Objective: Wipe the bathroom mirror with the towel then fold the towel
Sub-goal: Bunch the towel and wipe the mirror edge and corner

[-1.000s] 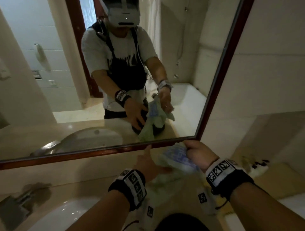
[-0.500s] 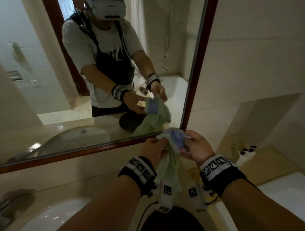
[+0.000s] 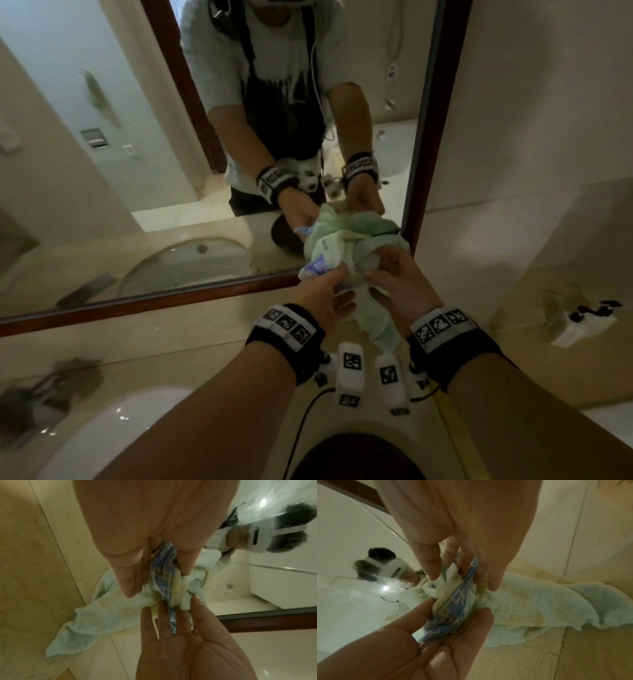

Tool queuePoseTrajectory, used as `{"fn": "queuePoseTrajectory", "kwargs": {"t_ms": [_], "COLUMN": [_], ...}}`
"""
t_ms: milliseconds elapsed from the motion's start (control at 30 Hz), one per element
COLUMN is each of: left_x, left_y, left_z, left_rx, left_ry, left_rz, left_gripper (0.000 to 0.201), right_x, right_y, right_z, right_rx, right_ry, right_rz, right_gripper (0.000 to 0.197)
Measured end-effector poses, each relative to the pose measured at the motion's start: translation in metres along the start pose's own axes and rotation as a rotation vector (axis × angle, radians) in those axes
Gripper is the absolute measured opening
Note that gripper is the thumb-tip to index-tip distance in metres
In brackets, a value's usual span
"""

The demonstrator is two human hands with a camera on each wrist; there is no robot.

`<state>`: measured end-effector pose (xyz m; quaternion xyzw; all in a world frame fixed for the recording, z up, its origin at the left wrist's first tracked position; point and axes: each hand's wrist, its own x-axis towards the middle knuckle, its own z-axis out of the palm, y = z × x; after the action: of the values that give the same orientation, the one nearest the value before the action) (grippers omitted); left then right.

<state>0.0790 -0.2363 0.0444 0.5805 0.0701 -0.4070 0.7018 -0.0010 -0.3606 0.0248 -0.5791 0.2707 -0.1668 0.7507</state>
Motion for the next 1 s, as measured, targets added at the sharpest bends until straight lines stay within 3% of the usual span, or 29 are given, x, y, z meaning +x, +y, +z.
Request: {"fn": "queuePoseTrajectory", "kwargs": {"t_ms": [100, 133, 267, 400, 533, 633, 800, 833, 933, 1000], "left_x": [0.019, 0.024, 0.034, 0.029, 0.017, 0.011, 0.003, 0.001, -0.011, -0.027], "left_y": [0.0, 0.0, 0.001, 0.013, 0.028, 0.039, 0.06, 0.065, 0.083, 0.097], "left_z": [-0.002, -0.003, -0.016, -0.038, -0.069, -0.107, -0.198, -0.222, -0.286, -0.331], "left_rx": [-0.036, -0.042, -0.065, -0.15, -0.224, -0.286, -0.231, -0.188, -0.193, -0.223], "left_ry": [0.074, 0.092, 0.083, 0.073, 0.059, 0.101, 0.189, 0.224, 0.241, 0.276], "left_rz": [0.023, 0.035, 0.074, 0.084, 0.045, 0.067, 0.015, -0.008, 0.019, 0.081], "left_gripper": [0.039, 0.041, 0.043, 0.034, 0.022, 0.03, 0.023, 0.022, 0.021, 0.026], "right_x": [0.031, 0.04, 0.03, 0.039, 0.036, 0.031, 0.028, 0.029, 0.031, 0.035], "right_y": [0.026, 0.032, -0.002, -0.01, -0.006, 0.003, 0.032, 0.04, 0.051, 0.061], "right_z": [-0.014, -0.015, 0.02, 0.047, 0.073, 0.109, 0.188, 0.207, 0.265, 0.309], "right_rx": [-0.176, -0.186, -0.133, -0.046, 0.035, 0.037, -0.336, -0.413, -0.561, -0.64], "right_ry": [0.043, 0.066, 0.101, 0.1, 0.084, 0.021, -0.146, -0.178, -0.266, -0.363], "right_rz": [-0.009, -0.025, 0.022, 0.086, 0.105, 0.098, -0.063, -0.099, -0.177, -0.196], "right_gripper": [0.074, 0.073, 0.024, 0.031, 0.013, 0.01, 0.057, 0.058, 0.033, 0.033]}}
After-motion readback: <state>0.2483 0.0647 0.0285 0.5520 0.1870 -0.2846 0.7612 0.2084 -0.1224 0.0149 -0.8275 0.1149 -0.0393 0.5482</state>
